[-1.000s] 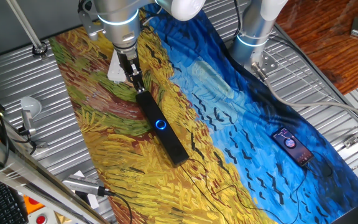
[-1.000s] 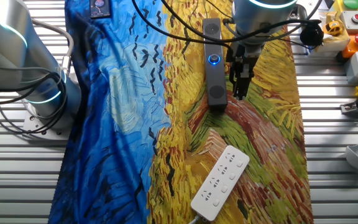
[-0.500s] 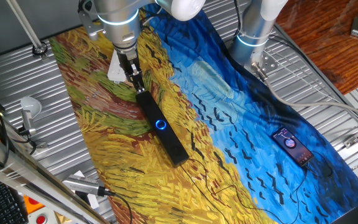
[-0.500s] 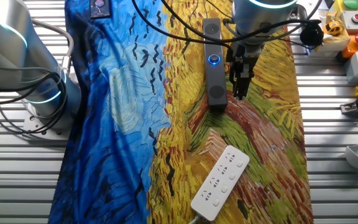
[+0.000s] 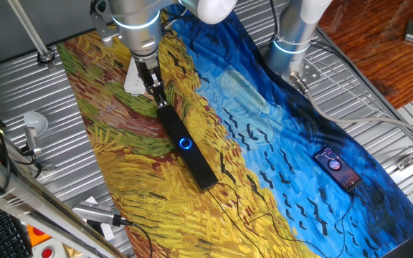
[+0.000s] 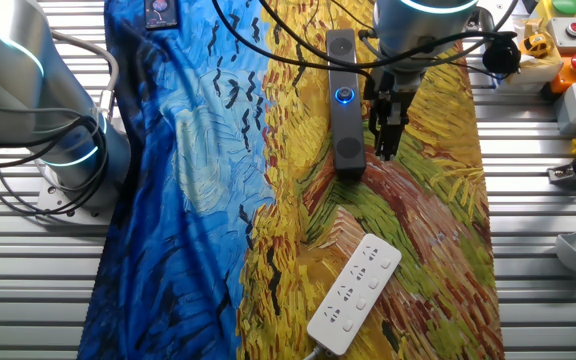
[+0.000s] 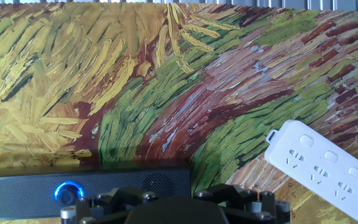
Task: Turn the knob to increase the volume of the speaker
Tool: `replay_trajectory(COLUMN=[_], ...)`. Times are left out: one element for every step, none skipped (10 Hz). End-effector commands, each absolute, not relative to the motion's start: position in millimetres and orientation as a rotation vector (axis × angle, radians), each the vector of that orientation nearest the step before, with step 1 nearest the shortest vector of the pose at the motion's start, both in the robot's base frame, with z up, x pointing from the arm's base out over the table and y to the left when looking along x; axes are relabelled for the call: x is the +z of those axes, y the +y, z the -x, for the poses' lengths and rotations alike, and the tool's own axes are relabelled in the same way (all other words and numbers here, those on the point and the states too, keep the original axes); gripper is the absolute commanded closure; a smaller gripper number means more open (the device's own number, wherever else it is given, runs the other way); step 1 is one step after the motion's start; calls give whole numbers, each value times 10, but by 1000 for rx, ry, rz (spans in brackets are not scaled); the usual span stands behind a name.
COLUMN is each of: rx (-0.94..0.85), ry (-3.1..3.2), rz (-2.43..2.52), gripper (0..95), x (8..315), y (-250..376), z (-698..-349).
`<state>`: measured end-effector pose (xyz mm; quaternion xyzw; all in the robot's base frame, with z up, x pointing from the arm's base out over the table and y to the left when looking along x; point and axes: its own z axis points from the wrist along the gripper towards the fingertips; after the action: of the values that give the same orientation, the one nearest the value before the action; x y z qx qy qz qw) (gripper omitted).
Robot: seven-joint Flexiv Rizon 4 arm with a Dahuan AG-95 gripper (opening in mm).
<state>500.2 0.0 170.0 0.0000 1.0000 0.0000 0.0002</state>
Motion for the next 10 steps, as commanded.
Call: replay_trajectory(rx=[33,24,24,23,21,17,16,12,0,-13], ry=[3073,3071,3066,3060,3054,3038,3023,3011,2983,2951], rz=[347,378,410,449,487,582,651,705,833,951], gripper=[950,950,950,950,950,950,950,950,950,950], x=[1700,1700,1700,1700,1700,1700,1701,1701,1701,1701], y=[0,0,0,0,0,0,0,0,-1,-2], z=[-5000,-5000,-5000,-5000,-5000,-5000,-5000,-5000,-5000,-4999])
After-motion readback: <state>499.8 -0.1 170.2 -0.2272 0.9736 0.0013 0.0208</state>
